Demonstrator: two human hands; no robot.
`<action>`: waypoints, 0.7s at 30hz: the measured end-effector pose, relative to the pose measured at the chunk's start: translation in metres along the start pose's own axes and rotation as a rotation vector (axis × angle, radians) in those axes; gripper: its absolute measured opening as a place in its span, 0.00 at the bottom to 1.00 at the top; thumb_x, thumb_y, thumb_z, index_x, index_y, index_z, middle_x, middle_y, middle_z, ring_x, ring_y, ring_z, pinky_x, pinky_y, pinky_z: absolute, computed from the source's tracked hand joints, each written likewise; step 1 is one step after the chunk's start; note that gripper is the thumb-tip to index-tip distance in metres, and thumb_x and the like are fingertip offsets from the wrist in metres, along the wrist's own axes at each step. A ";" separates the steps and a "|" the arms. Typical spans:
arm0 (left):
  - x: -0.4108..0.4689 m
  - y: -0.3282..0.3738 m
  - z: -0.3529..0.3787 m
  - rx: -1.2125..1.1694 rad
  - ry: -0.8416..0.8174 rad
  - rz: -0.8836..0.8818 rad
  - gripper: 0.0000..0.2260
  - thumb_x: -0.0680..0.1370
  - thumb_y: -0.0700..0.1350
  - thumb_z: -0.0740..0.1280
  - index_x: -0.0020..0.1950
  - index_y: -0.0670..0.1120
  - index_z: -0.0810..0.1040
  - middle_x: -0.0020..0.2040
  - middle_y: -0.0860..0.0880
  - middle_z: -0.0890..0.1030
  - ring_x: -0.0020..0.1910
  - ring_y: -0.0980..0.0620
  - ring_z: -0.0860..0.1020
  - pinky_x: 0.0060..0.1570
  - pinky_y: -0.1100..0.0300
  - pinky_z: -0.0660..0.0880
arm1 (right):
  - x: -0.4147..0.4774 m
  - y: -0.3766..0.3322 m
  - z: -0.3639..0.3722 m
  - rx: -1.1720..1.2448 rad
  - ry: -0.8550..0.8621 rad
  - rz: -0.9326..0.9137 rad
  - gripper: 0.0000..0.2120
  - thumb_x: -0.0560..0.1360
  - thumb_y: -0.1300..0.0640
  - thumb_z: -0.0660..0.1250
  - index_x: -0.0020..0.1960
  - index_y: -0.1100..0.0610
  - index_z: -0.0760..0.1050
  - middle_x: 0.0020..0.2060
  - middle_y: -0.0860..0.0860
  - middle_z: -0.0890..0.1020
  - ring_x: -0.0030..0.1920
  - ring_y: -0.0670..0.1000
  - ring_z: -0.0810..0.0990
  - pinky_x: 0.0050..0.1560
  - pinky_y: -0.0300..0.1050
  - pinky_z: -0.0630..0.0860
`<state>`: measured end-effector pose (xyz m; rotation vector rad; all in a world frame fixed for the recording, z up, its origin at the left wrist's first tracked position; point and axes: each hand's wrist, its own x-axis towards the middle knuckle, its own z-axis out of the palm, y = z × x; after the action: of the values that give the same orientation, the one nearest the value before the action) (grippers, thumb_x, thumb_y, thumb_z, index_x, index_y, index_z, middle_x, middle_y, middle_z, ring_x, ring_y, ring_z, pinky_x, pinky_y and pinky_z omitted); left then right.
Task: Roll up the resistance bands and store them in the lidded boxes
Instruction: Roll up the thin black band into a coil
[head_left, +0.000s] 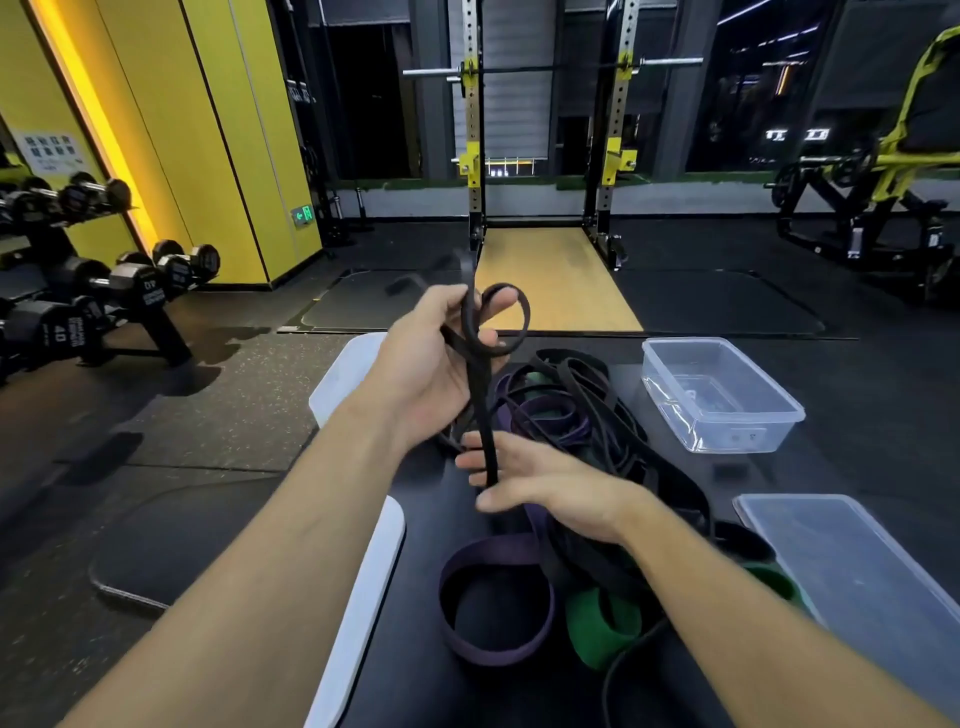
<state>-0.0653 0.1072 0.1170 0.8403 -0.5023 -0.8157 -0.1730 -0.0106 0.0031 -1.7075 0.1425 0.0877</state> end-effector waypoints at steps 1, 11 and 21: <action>0.001 0.004 0.002 0.001 -0.026 0.011 0.11 0.85 0.45 0.58 0.44 0.47 0.72 0.51 0.46 0.85 0.27 0.55 0.71 0.38 0.61 0.74 | 0.003 0.000 0.006 -0.077 -0.010 0.030 0.44 0.64 0.50 0.81 0.76 0.43 0.67 0.69 0.43 0.77 0.69 0.43 0.75 0.75 0.50 0.69; -0.006 0.028 0.002 -0.143 -0.139 -0.064 0.11 0.84 0.46 0.60 0.43 0.46 0.73 0.48 0.47 0.81 0.20 0.60 0.64 0.30 0.69 0.64 | 0.032 0.010 -0.003 -0.534 0.519 0.009 0.54 0.67 0.50 0.82 0.78 0.31 0.48 0.59 0.50 0.68 0.58 0.53 0.76 0.62 0.53 0.75; -0.006 0.026 -0.021 0.014 0.079 -0.115 0.13 0.83 0.45 0.61 0.39 0.46 0.72 0.43 0.47 0.81 0.19 0.60 0.60 0.26 0.68 0.59 | 0.024 0.028 -0.031 -0.841 0.396 0.111 0.05 0.78 0.54 0.73 0.43 0.48 0.80 0.58 0.48 0.68 0.56 0.54 0.79 0.64 0.50 0.75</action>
<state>-0.0433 0.1317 0.1249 0.9173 -0.3930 -0.8818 -0.1541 -0.0459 -0.0238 -2.5428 0.5552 -0.1311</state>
